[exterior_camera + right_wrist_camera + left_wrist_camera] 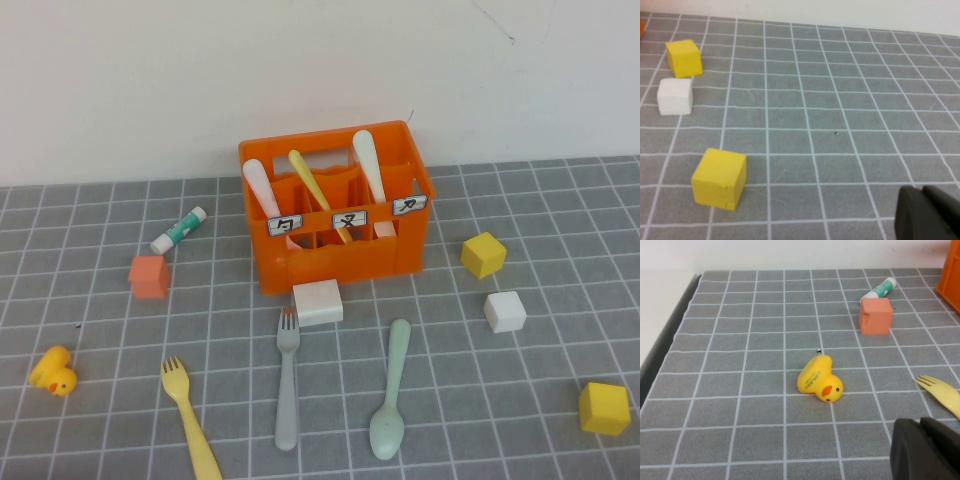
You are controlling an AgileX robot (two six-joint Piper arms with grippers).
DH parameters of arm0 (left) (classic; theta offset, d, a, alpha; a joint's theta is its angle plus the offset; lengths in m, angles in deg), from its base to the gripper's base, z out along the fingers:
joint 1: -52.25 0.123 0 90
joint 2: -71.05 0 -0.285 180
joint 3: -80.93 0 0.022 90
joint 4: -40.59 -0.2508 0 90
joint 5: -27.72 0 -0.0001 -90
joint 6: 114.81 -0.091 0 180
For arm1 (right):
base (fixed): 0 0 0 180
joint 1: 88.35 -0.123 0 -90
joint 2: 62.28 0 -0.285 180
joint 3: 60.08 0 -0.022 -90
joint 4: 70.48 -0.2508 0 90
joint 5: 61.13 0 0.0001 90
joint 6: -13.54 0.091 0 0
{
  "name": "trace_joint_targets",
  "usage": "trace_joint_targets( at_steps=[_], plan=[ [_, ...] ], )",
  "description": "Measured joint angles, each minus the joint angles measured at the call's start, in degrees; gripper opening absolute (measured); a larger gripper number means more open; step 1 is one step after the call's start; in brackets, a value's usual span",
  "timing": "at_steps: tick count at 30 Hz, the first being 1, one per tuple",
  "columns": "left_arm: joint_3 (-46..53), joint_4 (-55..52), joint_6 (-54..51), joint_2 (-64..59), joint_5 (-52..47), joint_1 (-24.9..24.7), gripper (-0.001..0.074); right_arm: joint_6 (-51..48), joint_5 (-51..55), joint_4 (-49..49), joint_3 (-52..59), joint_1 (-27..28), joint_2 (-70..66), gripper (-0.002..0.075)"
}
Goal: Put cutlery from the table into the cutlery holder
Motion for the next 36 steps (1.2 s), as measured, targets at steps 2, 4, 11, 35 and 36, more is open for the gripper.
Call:
trace_joint_targets(
  at_steps=[2,4,11,35,36],
  plan=[
    [0.00,0.00,0.00,0.00,0.00,0.00,-0.0001,0.00,0.00,0.00,0.00,0.00,0.00,-0.0003],
    [0.00,-0.05,0.00,0.00,0.00,0.00,-0.0001,0.00,0.00,0.00,0.00,0.00,0.00,-0.0003],
    [0.00,-0.05,0.00,0.00,0.00,0.00,-0.0001,0.00,0.00,0.13,0.00,0.00,0.00,-0.0003],
    [0.00,-0.13,0.15,0.00,0.00,0.00,-0.0001,-1.47,0.00,0.43,0.00,0.00,0.00,-0.0003],
    [0.00,-0.13,0.15,0.00,0.00,0.00,-0.0001,-1.47,-0.11,0.43,0.00,0.00,0.00,-0.0003]
  ],
)
